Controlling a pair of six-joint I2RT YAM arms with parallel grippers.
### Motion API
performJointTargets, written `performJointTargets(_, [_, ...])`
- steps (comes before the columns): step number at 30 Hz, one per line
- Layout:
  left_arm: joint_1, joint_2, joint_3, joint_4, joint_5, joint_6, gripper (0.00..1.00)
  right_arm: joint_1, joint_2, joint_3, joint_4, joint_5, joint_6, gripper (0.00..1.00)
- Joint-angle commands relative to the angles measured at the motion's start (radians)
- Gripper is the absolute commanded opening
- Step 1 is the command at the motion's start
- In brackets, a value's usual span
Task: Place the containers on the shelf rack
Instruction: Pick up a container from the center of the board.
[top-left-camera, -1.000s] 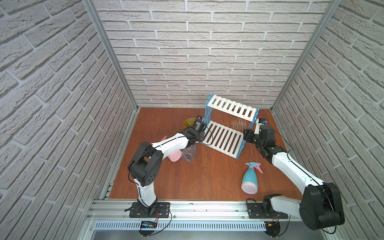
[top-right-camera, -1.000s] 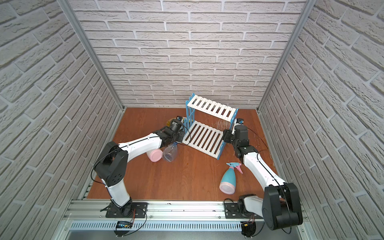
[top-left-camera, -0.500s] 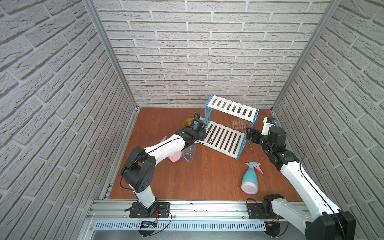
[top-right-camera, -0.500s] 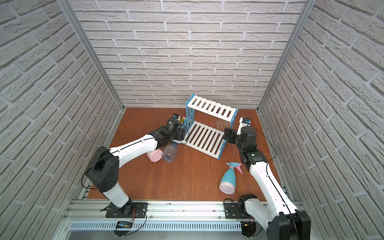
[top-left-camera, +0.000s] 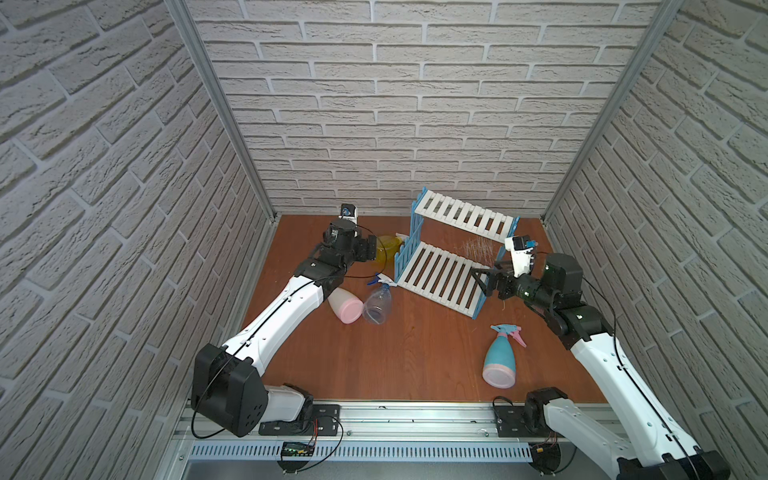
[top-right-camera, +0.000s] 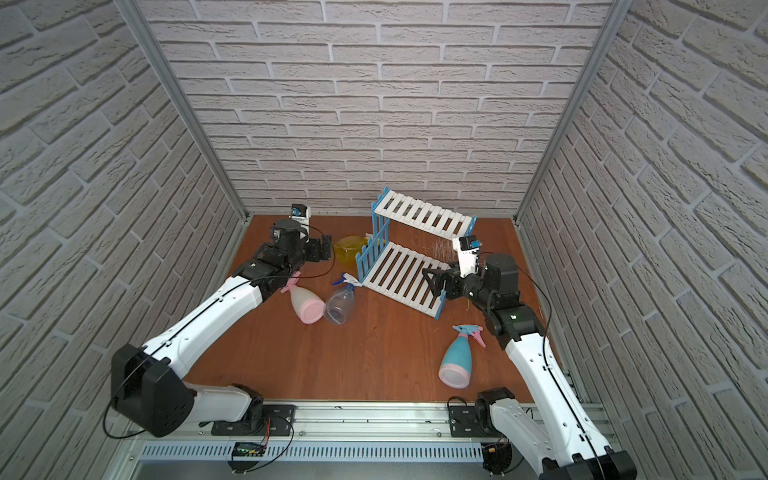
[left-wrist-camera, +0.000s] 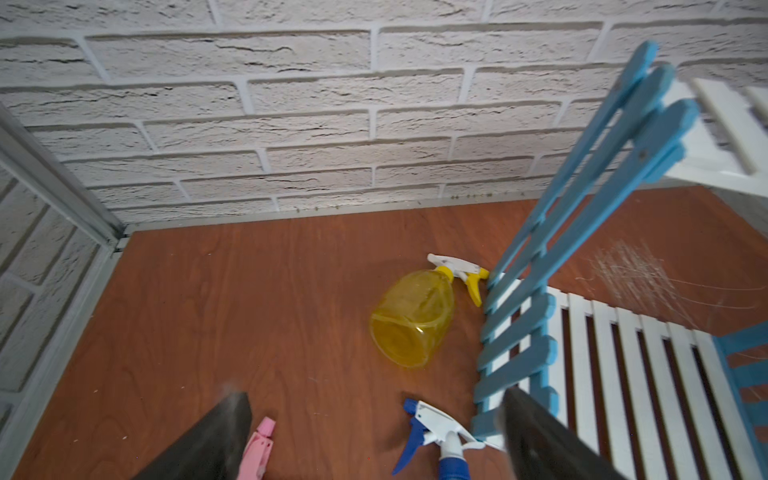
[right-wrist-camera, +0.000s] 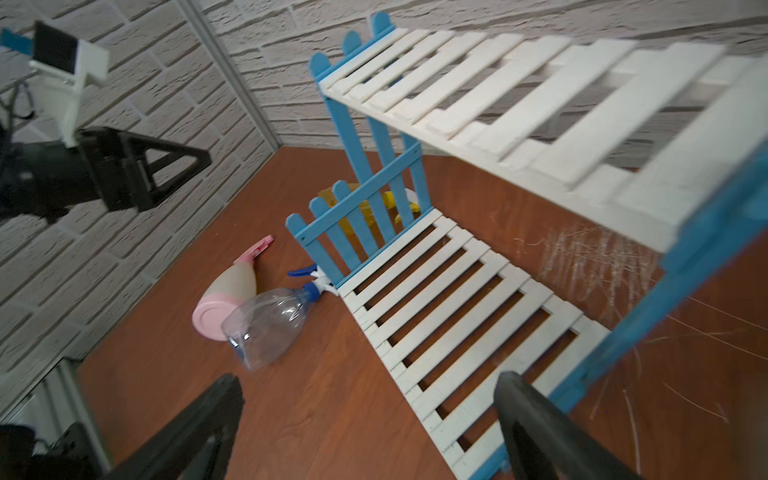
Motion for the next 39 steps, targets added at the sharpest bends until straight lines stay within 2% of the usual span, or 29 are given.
performJointTargets(1, [0.062, 0.057, 0.053, -0.013, 0.105, 0.061, 0.98, 0.058, 0.019, 0.013, 0.019, -0.077, -0.044, 0.99])
performJointTargets(4, [0.115, 0.166, 0.143, -0.057, 0.134, 0.085, 0.98, 0.113, 0.035, -0.002, 0.065, -0.076, -0.048, 0.96])
performJointTargets(7, [0.132, 0.279, 0.262, -0.129, 0.152, 0.129, 0.98, 0.17, 0.058, -0.005, 0.083, -0.06, -0.058, 0.95])
performJointTargets(13, [0.164, 0.517, 0.452, -0.186, 0.366, 0.258, 0.98, 0.252, 0.103, -0.028, 0.137, -0.03, -0.047, 0.95])
performJointTargets(16, [0.166, 0.638, 0.579, -0.267, 0.424, 0.293, 0.98, 0.283, 0.12, -0.037, 0.162, -0.015, -0.041, 0.95])
performJointTargets(19, [0.165, 0.714, 0.639, -0.277, 0.463, 0.304, 0.98, 0.303, 0.135, -0.043, 0.18, -0.003, -0.037, 0.95])
performJointTargets(28, [0.165, 0.879, 0.797, -0.406, 0.583, 0.334, 0.98, 0.318, 0.165, -0.043, 0.199, 0.001, -0.036, 0.95])
performJointTargets(39, [0.154, 0.975, 0.866, -0.469, 0.61, 0.338, 0.98, 0.321, 0.177, -0.052, 0.213, 0.011, -0.032, 0.94])
